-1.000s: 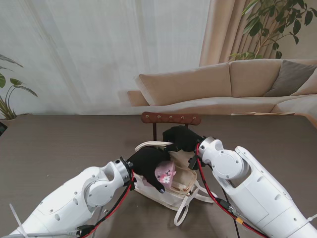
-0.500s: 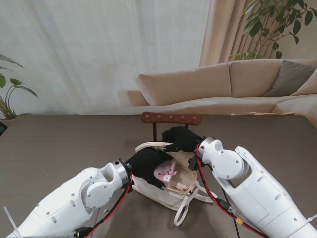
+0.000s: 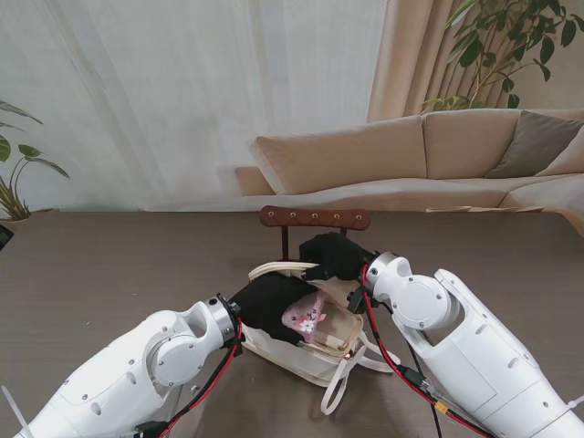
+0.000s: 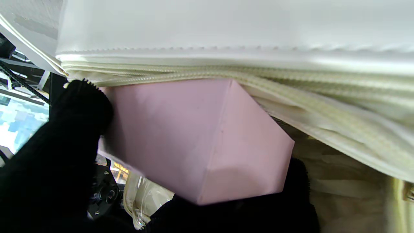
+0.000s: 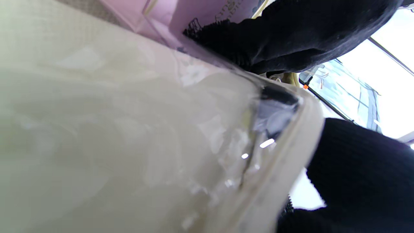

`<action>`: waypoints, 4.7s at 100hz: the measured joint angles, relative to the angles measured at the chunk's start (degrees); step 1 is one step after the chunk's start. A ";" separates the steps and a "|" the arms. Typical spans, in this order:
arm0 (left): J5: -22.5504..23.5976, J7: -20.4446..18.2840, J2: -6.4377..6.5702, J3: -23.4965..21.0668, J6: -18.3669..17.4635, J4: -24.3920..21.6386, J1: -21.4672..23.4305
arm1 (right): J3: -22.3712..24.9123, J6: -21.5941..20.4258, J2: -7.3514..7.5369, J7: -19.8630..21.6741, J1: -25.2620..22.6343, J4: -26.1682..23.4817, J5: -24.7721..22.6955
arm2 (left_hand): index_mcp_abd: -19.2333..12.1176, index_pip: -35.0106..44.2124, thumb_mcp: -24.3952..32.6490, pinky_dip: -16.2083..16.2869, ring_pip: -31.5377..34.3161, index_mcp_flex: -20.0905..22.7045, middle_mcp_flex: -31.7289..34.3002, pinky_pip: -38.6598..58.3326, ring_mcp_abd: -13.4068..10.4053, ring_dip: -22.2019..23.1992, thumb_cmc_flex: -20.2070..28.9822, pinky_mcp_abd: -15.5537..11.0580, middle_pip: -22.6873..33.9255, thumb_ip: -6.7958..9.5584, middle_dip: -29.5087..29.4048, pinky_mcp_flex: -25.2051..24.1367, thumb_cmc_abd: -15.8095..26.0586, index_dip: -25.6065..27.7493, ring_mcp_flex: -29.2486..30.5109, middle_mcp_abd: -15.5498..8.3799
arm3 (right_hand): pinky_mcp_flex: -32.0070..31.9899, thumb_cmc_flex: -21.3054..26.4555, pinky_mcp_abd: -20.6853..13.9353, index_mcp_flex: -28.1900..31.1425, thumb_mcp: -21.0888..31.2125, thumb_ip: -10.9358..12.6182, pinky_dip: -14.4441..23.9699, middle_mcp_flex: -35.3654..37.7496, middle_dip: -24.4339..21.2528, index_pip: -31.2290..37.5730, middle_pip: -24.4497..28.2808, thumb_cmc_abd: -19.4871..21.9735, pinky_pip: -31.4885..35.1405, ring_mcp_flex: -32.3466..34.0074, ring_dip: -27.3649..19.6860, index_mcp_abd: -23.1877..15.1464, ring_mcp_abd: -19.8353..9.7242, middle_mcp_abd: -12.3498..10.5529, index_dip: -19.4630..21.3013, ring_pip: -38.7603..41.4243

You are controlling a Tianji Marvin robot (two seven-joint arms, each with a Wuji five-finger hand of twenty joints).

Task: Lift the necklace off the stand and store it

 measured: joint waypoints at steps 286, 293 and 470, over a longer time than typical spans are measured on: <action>2.30 -1.98 1.50 -12.94 -3.91 -14.52 13.01 | -0.69 0.21 0.52 2.23 -0.90 -1.28 2.28 | -17.12 14.94 4.28 2.22 2.73 16.56 6.99 -1.13 -2.89 2.17 2.66 0.58 3.45 6.70 0.51 4.14 12.04 8.25 4.23 -3.99 | 0.00 -0.15 0.00 -0.02 -0.01 -0.01 0.02 0.60 0.20 0.38 0.10 -0.01 0.00 0.58 0.00 -0.19 0.04 -0.02 1.78 0.00; -2.63 -2.28 1.32 -13.57 -3.65 -15.17 13.78 | -0.69 0.10 0.56 2.28 -0.94 -1.26 2.25 | -17.12 15.35 4.33 2.21 2.77 17.12 9.15 1.75 -2.66 2.18 3.44 1.08 4.34 6.71 1.23 3.66 12.04 8.73 5.55 -2.45 | 0.00 -0.61 0.00 -0.02 -0.01 0.00 0.02 0.61 0.20 0.38 0.10 -0.01 0.00 0.58 0.00 0.07 0.04 -0.02 1.78 0.00; -3.84 -4.65 0.82 -24.60 4.49 -16.91 23.60 | -2.42 -14.09 1.42 -11.43 -9.05 -3.53 -20.47 | -15.11 11.96 1.38 2.98 2.44 16.94 9.41 3.50 -0.71 3.99 4.45 2.29 2.09 7.35 2.43 -0.59 16.99 9.00 6.92 -1.97 | -0.15 -19.10 0.02 -12.18 -8.20 14.46 1.47 -22.81 -4.94 -13.44 -3.10 8.16 -5.65 -7.72 -11.09 -5.53 2.91 1.88 3.95 -33.78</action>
